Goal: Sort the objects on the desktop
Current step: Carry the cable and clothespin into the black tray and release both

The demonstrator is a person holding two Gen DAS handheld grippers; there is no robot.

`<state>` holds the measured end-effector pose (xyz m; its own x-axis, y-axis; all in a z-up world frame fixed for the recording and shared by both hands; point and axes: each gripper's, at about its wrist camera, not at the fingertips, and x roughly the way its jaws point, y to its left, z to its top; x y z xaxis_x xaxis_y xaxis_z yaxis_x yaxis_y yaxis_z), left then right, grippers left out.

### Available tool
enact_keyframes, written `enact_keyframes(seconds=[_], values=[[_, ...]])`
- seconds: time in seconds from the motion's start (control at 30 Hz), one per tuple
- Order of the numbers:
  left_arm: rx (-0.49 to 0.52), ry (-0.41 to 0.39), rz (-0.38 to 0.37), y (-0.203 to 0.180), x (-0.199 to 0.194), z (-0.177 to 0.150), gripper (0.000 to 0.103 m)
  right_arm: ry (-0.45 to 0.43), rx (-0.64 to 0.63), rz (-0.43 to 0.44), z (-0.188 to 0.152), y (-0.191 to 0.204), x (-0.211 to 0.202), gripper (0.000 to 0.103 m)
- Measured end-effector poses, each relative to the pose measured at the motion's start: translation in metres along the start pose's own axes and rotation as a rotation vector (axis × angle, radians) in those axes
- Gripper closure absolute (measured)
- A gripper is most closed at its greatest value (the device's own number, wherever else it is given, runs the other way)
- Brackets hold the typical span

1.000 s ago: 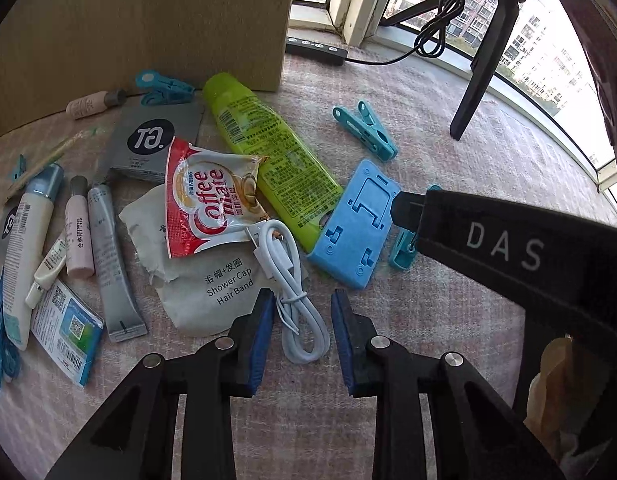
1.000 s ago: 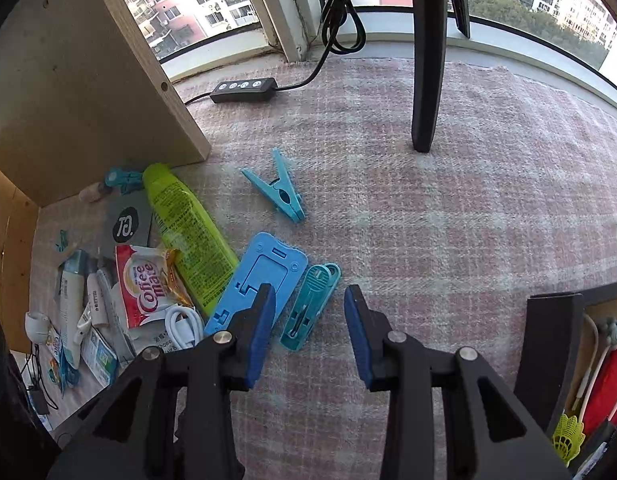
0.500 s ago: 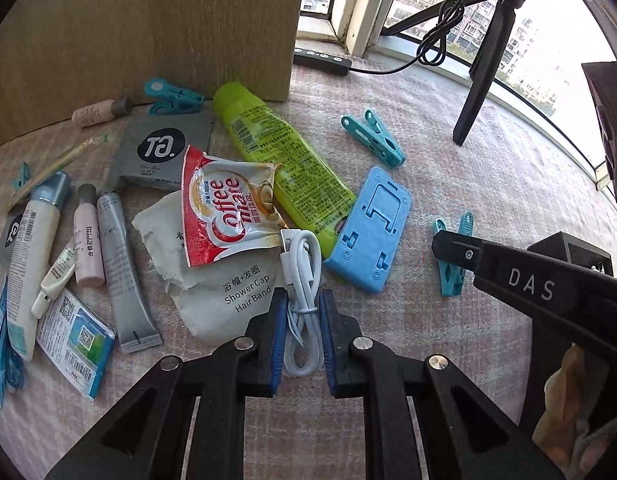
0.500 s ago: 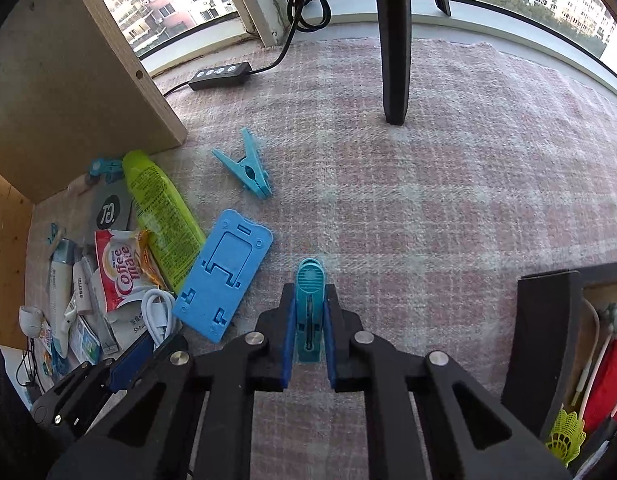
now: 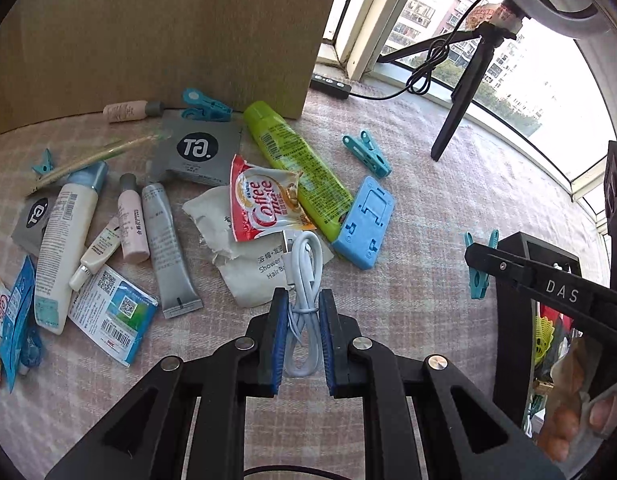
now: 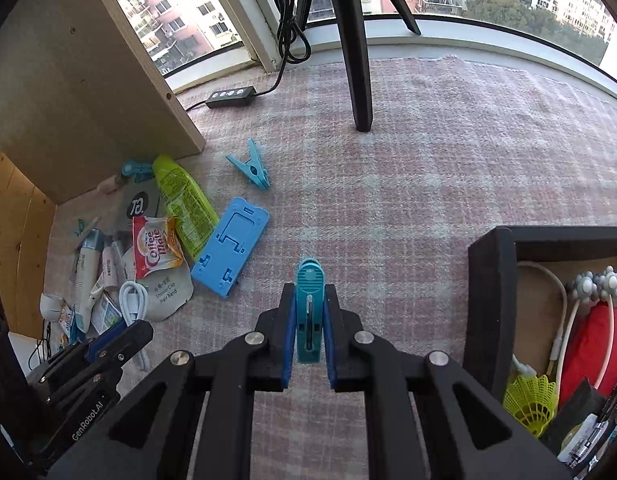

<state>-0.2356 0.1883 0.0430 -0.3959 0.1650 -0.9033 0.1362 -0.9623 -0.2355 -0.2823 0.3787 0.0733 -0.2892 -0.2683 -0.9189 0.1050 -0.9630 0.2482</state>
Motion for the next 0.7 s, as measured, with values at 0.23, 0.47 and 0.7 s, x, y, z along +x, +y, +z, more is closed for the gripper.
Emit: enact_keyframes(seconds=[0.23, 0.47, 0.7], values=[[0.095, 0.002, -0.084, -0.069, -0.007, 0.005, 0.089, -0.078, 0.047, -0.035, 0.004, -0.039, -0.046, 0.091], [0.230, 0.009, -0.183, -0.165, -0.012, 0.000, 0.089, -0.133, 0.164, -0.131, -0.010, -0.121, -0.095, 0.091], [0.338, 0.001, -0.236, -0.234, -0.034, -0.013, 0.089, -0.176, 0.252, -0.227, -0.031, -0.185, -0.137, 0.091]])
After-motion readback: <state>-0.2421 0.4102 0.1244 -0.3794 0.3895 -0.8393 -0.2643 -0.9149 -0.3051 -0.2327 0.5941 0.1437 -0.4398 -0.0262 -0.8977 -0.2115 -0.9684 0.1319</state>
